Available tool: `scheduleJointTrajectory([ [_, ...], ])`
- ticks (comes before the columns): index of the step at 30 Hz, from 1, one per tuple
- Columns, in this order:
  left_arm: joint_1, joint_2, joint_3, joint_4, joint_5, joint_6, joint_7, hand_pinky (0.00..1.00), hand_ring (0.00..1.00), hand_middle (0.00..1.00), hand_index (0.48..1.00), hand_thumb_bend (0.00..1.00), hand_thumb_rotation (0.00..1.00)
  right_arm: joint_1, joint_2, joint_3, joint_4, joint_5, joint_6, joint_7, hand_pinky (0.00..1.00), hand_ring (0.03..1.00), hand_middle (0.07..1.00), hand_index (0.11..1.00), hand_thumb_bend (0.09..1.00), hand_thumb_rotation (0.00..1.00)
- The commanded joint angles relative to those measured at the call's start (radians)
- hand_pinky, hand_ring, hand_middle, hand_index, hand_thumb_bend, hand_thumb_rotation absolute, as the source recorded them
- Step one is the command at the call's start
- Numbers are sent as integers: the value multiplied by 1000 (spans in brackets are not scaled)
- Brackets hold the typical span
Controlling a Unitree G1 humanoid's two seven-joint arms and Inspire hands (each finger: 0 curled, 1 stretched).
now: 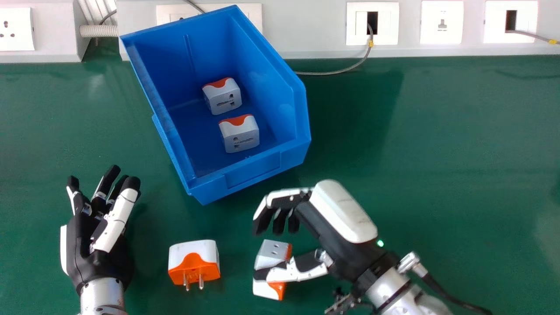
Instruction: Pick all objects and put in blue box
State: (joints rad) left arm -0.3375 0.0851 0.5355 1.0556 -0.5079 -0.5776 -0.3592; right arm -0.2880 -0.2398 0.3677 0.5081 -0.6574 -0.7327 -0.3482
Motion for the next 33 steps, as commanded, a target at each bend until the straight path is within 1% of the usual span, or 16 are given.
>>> scheduleJointTrajectory([
  [1, 53, -42, -1, 74, 11, 81, 47, 812, 841, 846, 804, 680, 64, -61, -14, -61, -119, 30, -27, -33, 331, 430, 509, 466, 498, 0],
  [3, 48, -44, -1, 77, 9, 79, 48, 809, 840, 841, 805, 663, 57, -90, -24, -95, -169, 38, -29, -27, 320, 423, 513, 489, 496, 0],
  [5, 44, -44, 0, 78, 8, 80, 51, 810, 841, 839, 803, 661, 57, -112, -32, -124, -220, 37, -8, -18, 318, 416, 517, 501, 495, 0],
  [7, 43, -46, 2, 78, 5, 79, 51, 809, 839, 835, 797, 662, 57, -131, -36, -148, -274, 37, 18, -5, 316, 415, 519, 501, 495, 0],
  [9, 42, -46, 2, 79, 7, 74, 55, 810, 839, 834, 792, 662, 56, -150, -41, -165, -315, 48, 35, 15, 316, 416, 521, 498, 495, 0],
  [10, 42, -47, 3, 79, 5, 74, 52, 810, 839, 834, 787, 649, 48, -156, -41, -170, -331, 54, 43, 26, 314, 415, 524, 498, 495, 0],
  [13, 41, -48, 5, 78, 3, 74, 51, 809, 839, 834, 780, 640, 39, -168, -39, -180, -355, 66, 55, 52, 311, 414, 525, 500, 494, 0],
  [15, 41, -49, 9, 76, -1, 74, 47, 803, 838, 835, 787, 638, 29, -172, -39, -182, -358, 69, 53, 63, 311, 415, 517, 504, 495, 0],
  [17, 39, -49, 15, 76, -8, 81, 48, 803, 838, 835, 787, 638, 29, -167, -36, -180, -364, 71, 60, 76, 311, 415, 517, 504, 495, 0],
  [19, 38, -47, 16, 77, -6, 84, 51, 798, 830, 832, 780, 654, 25, -158, -32, -178, -367, 76, 64, 86, 308, 413, 517, 509, 494, 0],
  [21, 39, -46, 14, 78, -2, 80, 47, 795, 828, 831, 782, 655, 26, -151, -30, -176, -363, 77, 58, 86, 307, 412, 516, 510, 494, 0],
  [24, 40, -46, 11, 78, 3, 74, 46, 797, 830, 834, 808, 645, 28, -139, -24, -172, -355, 72, 53, 81, 315, 416, 520, 497, 496, 0],
  [26, 40, -44, 8, 81, 9, 68, 45, 797, 832, 834, 802, 654, 36, -132, -22, -171, -350, 61, 51, 71, 316, 415, 520, 498, 496, 0],
  [30, 38, -46, 11, 80, 4, 76, 45, 800, 834, 833, 781, 656, 46, -121, -21, -175, -362, 52, 59, 69, 314, 407, 515, 506, 495, 0],
  [32, 39, -45, 10, 80, 5, 74, 43, 802, 836, 836, 790, 658, 52, -116, -20, -177, -364, 55, 57, 68, 315, 408, 511, 511, 495, 0],
  [33, 39, -45, 9, 80, 7, 73, 45, 801, 837, 838, 794, 660, 54, -113, -19, -178, -364, 55, 55, 65, 315, 408, 510, 514, 495, 0],
])
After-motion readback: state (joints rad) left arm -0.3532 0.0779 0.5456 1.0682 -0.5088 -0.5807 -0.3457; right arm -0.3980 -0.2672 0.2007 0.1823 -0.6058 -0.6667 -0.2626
